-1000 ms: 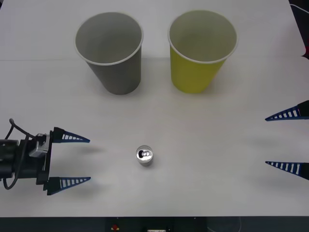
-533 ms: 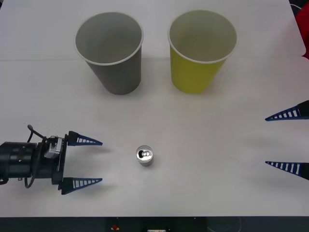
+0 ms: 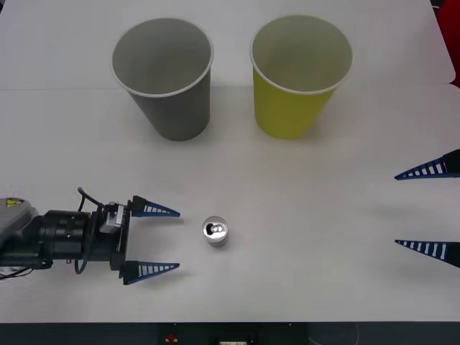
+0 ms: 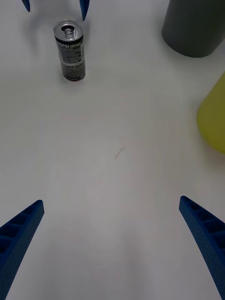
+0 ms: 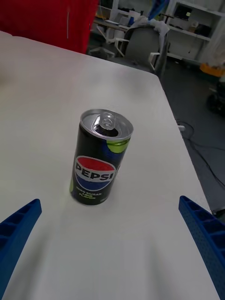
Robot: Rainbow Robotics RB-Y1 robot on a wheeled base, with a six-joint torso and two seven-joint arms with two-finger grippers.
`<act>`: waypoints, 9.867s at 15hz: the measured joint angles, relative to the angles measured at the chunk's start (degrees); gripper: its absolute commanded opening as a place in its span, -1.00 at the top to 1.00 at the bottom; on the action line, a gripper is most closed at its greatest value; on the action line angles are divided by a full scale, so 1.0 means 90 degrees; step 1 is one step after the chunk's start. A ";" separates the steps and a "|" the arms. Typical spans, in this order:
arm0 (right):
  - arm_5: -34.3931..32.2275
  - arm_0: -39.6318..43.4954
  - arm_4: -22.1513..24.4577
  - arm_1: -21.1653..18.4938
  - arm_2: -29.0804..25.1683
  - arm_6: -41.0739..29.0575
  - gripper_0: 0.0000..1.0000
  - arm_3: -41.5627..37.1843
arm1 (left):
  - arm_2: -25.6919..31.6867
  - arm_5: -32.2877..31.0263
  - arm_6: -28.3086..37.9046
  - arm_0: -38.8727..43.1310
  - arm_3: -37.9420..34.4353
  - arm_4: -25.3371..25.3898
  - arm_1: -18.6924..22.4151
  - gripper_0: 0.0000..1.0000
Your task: Put the can into the green bin and the plastic bottle into the gray bin
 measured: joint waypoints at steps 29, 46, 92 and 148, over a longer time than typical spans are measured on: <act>0.0000 0.0000 0.0000 0.0000 0.0000 0.0000 -1.00 0.0000 | -0.0987 0.1535 -0.0675 -0.0733 0.0366 0.0273 -0.1003 1.00; 0.0000 0.0000 0.0000 0.0000 0.0000 0.0000 -1.00 0.0000 | -0.0724 0.2244 0.2907 -0.0655 -0.2394 -0.0548 0.0282 1.00; 0.0000 0.0000 0.0000 0.0000 0.0000 0.0000 -1.00 0.0000 | -0.0569 0.2861 1.0668 -0.5836 -0.0799 -0.6388 -0.1831 -1.00; 0.0000 0.0000 0.0000 0.0000 0.0000 0.0000 -1.00 0.0000 | 0.4776 -0.1190 0.4007 0.2335 -0.5070 -0.3636 0.1439 -1.00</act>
